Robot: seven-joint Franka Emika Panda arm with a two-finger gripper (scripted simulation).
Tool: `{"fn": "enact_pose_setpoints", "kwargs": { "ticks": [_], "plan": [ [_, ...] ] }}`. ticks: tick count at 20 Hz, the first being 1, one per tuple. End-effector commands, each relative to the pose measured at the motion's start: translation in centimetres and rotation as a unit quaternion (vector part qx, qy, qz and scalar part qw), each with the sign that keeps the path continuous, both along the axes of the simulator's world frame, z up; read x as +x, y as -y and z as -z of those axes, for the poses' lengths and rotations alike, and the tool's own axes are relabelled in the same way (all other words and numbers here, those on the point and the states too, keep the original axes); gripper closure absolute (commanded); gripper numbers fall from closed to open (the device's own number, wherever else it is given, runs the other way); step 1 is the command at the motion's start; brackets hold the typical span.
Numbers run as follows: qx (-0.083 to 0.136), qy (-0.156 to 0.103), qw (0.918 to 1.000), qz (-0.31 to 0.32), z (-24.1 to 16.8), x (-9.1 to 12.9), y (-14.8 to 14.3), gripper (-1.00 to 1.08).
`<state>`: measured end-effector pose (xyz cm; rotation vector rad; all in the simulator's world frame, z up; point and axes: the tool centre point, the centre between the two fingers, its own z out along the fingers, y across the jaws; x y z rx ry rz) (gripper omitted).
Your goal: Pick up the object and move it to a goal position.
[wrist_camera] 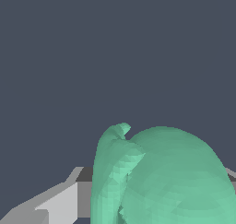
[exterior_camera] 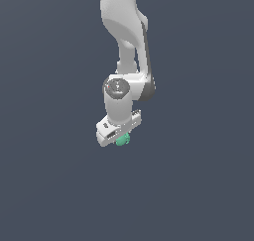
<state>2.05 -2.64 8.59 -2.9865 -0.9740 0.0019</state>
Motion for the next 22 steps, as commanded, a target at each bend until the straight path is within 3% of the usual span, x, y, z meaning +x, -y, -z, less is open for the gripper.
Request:
{"fn": "enact_pose_setpoints", "kwargs": {
  "ticks": [1, 12, 22],
  "plan": [
    [0.0, 0.001, 1.0, 0.0, -1.6, -1.3, 1.7, 1.08],
    [0.0, 0.001, 1.0, 0.001, -7.8, -6.1, 8.5, 1.08],
    [0.0, 0.001, 1.0, 0.0, -10.1, -7.7, 11.0, 1.08]
  ]
}}
